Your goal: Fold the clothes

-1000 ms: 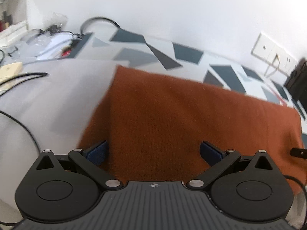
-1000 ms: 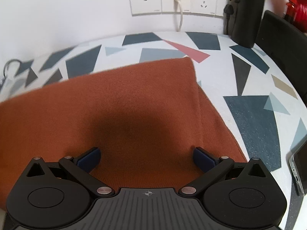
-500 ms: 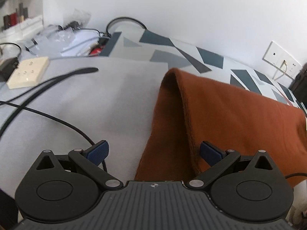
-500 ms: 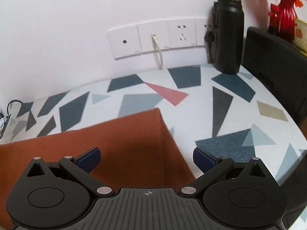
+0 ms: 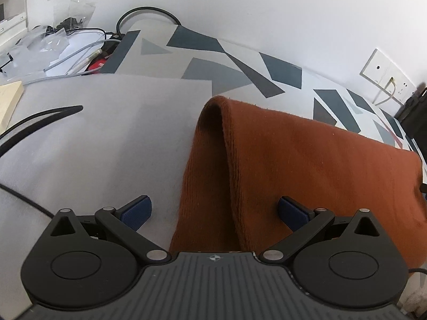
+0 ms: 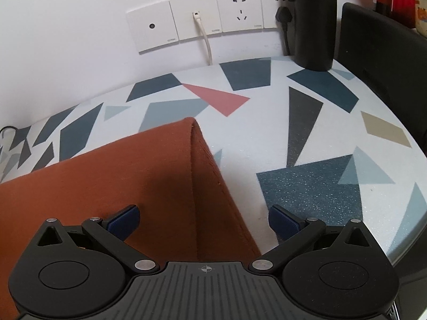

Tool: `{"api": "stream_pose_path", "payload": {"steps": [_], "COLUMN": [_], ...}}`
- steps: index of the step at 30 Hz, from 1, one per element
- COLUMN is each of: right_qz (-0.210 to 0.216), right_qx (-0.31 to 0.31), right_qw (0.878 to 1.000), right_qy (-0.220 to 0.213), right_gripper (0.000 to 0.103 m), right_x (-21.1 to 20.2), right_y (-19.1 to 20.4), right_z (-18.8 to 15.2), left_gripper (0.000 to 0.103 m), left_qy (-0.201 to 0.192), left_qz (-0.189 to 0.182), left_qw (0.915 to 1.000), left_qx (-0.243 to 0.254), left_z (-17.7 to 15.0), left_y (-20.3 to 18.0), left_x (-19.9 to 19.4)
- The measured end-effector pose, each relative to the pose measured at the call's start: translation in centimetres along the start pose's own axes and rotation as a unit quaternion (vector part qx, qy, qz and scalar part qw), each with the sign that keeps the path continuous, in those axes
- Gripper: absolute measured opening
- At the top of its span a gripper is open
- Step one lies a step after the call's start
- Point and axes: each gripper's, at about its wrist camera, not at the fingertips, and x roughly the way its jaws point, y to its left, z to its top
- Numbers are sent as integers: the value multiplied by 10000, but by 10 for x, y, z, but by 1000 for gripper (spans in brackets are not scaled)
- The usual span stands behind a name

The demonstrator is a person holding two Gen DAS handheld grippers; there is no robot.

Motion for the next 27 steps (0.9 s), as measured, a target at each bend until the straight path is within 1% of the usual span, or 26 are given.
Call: {"api": "stream_pose_path", "payload": {"steps": [6,9,12,13,15,18,20,22,25,26,27], "right_qz": [55,80,100,136,351,566,604,630,598,565,530], "right_qx": [-275,-346,-458,-496,-573,-914,-1129,-1093,-1075,-1110,-1142], "right_qw": [9995,9993,9988,9985,9973,9933,9908,9910,9913,9910,9908], "right_qy": [120,103,172,200,280,416,449,442,476,487,491], "right_gripper": [102,102,102,102,102,102,102,102,102,102,102], "right_x": [12,17,20,20,19,18,17,16,16,16,16], "right_y": [1,2,4,5,9,19,23,23,24,26,27], "right_z": [-1,3,7,8,7,4,1,1,2,1,1], "left_gripper": [103,103,103,103,103,103,103,103,103,103,103], "left_qy": [0,-32,-55,-59,-66,-70,-22,80,344,349,332], "left_qz": [103,10,-131,-121,-74,-78,-193,-435,-1066,-1111,-1021], "left_qw": [9999,9999,9995,9993,9987,9989,9990,9983,9936,9932,9942], "left_qx": [129,149,278,347,498,458,392,387,161,76,104], "left_z": [0,-2,-5,-7,-10,-11,-9,-6,-4,-4,-5], "left_y": [-4,-7,-19,-24,-37,-43,-42,-43,-46,-48,-52], "left_x": [2,0,-3,-3,-4,-4,-5,-6,-3,-1,1]}}
